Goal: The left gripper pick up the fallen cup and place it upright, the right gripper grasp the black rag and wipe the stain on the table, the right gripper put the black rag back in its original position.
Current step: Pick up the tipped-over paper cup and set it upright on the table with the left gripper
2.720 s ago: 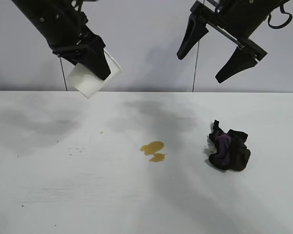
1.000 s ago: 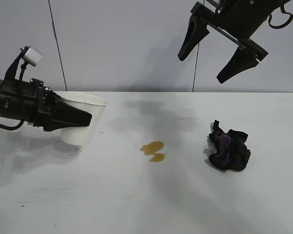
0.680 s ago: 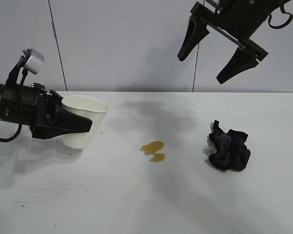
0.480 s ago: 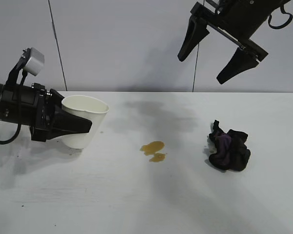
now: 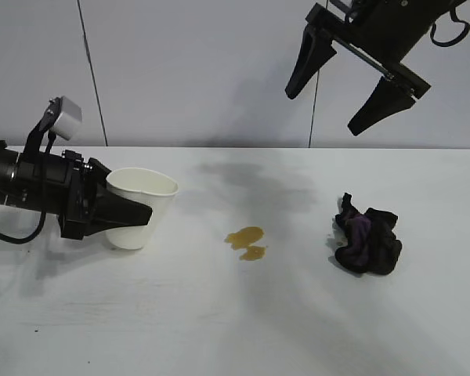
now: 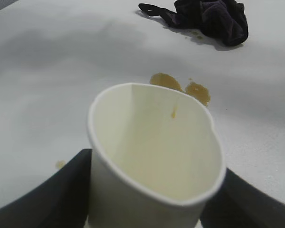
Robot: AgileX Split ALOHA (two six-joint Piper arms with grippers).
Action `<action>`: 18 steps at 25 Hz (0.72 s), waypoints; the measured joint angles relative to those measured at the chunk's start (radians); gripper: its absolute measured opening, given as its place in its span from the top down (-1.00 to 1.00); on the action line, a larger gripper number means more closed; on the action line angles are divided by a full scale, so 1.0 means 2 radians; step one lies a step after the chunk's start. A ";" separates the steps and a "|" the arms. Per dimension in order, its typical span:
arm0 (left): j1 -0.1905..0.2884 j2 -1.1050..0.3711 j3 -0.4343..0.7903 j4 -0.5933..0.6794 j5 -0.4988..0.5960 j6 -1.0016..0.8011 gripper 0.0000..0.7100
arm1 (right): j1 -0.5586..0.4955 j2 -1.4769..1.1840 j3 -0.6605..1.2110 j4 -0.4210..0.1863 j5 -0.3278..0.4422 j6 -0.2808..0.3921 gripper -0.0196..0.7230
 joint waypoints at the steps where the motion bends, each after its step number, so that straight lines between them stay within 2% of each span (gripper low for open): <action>1: 0.000 0.000 -0.001 0.000 0.001 0.000 -0.19 | 0.000 0.000 0.000 0.000 0.000 0.000 -0.92; 9: 0.000 0.000 -0.004 0.000 -0.011 0.000 -0.22 | 0.000 0.000 0.000 0.000 0.000 0.000 -0.92; 15: 0.000 0.000 -0.004 0.000 -0.011 0.000 -0.59 | 0.000 0.000 0.000 0.000 0.000 0.000 -0.92; 18: 0.000 0.000 -0.004 0.000 -0.011 0.000 -0.67 | 0.000 0.000 0.000 0.000 0.000 0.000 -0.92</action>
